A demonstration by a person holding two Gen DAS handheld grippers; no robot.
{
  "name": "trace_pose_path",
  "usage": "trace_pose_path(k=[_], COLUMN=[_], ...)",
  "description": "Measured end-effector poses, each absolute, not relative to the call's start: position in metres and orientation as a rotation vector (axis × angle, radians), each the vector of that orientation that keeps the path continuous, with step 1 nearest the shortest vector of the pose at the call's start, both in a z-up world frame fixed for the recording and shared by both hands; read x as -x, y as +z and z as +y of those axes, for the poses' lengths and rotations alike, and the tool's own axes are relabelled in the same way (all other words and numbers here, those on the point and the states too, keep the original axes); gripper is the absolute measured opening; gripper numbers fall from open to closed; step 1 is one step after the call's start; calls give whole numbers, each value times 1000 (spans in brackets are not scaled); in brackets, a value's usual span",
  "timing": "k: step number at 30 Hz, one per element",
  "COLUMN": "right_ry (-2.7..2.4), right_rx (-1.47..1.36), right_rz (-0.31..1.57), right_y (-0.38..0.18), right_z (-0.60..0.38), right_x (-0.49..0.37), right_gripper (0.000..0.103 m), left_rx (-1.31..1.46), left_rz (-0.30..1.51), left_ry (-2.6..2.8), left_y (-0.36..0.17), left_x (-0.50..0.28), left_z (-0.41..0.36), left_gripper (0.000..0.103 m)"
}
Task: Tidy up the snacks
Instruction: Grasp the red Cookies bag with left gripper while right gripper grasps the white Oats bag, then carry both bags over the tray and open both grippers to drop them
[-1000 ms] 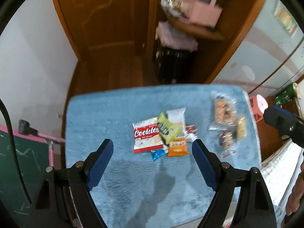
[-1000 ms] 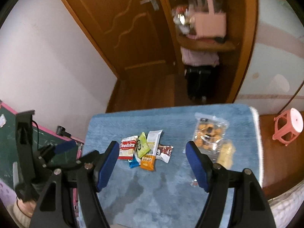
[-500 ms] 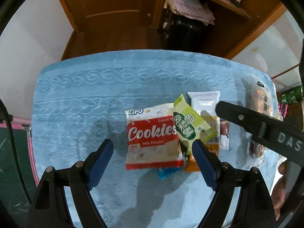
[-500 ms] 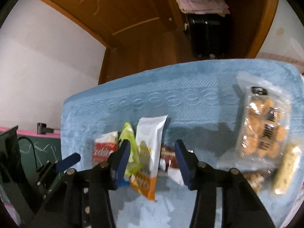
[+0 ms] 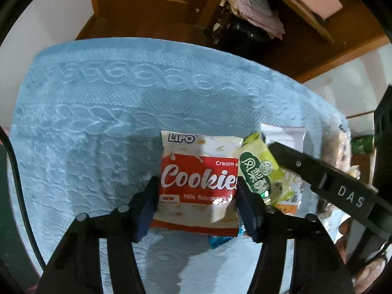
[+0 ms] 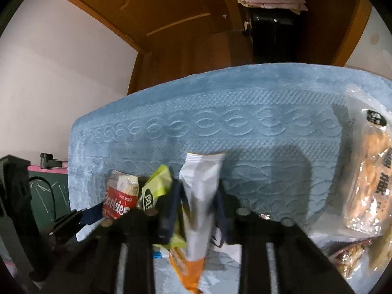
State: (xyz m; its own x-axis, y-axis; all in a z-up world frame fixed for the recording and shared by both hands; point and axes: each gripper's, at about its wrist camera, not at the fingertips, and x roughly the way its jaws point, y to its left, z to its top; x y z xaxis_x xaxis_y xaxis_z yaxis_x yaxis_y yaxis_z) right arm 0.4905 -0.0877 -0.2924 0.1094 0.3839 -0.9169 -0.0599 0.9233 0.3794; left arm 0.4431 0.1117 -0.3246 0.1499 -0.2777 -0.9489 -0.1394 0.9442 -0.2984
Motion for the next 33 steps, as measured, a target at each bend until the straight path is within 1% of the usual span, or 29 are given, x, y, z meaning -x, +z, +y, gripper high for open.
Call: trace_pose_path(k=[1, 3, 9, 14, 17, 23, 27, 33], right_ry=[334, 330, 342, 375, 381, 415, 429, 428], right_rx=[-266, -260, -268, -321, -324, -350, -358, -350], right_rz=[1421, 1406, 1351, 1295, 1248, 1118, 1013, 927], right_y=[-290, -283, -252, -210, -180, -107, -61, -30], right_z=[-87, -87, -96, -118, -132, -170, -198, -233], right_x=[-489, -484, -464, -436, -413, -337, -263, -170], right_gripper=[20, 19, 18, 18, 18, 18, 18, 18], left_rx=[353, 334, 311, 296, 273, 229, 201, 231], left_rz=[1416, 1402, 1340, 1284, 1247, 1179, 1131, 1118], left_ry=[-112, -105, -105, -126, -161, -219, -238, -245], left_y=[-323, -317, -282, -230, -191, -119, -81, -58], left_x=[-440, -431, -411, -382, -351, -272, -207, -134], left_z=[112, 114, 110, 107, 101, 80, 63, 39], left_gripper=[47, 47, 47, 47, 47, 47, 47, 47])
